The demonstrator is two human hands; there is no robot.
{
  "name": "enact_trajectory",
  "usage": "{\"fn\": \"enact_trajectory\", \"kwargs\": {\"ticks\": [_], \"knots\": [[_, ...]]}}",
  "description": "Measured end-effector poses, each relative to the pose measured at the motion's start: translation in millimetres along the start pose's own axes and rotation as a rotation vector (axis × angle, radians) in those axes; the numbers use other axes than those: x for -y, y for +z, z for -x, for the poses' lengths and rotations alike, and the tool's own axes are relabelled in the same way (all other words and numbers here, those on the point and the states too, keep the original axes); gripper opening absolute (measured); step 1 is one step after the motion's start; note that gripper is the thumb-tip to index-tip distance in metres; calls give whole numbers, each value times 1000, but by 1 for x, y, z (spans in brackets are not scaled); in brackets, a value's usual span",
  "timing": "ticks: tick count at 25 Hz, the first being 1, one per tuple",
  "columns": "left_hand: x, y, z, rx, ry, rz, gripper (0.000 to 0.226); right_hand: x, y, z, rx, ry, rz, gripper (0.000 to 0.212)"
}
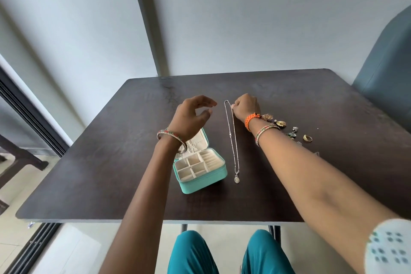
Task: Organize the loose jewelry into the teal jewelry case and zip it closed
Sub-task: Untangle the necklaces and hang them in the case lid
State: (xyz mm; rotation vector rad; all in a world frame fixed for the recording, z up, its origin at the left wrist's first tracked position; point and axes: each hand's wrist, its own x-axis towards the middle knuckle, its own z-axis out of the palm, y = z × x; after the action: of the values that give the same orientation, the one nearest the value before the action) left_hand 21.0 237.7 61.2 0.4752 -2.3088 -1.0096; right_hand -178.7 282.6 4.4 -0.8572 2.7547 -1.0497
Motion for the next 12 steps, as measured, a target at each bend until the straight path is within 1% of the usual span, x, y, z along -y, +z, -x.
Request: {"fn": "enact_trajectory", "kwargs": {"ticks": [4, 7, 10, 11, 12], "knots": [[2, -2, -38, 9, 6, -42, 19, 5, 11, -27, 25, 28, 37, 19], [7, 3, -52, 28, 8, -46, 18, 7, 20, -32, -55, 9, 76, 12], [5, 3, -61, 15, 19, -14, 19, 5, 28, -32, -83, -45, 121, 18], [2, 2, -62, 3, 29, -2, 21, 6, 27, -31, -68, -29, 115, 20], [-1, 2, -63, -10, 35, 7, 22, 7, 23, -33, -50, 7, 55, 23]]}}
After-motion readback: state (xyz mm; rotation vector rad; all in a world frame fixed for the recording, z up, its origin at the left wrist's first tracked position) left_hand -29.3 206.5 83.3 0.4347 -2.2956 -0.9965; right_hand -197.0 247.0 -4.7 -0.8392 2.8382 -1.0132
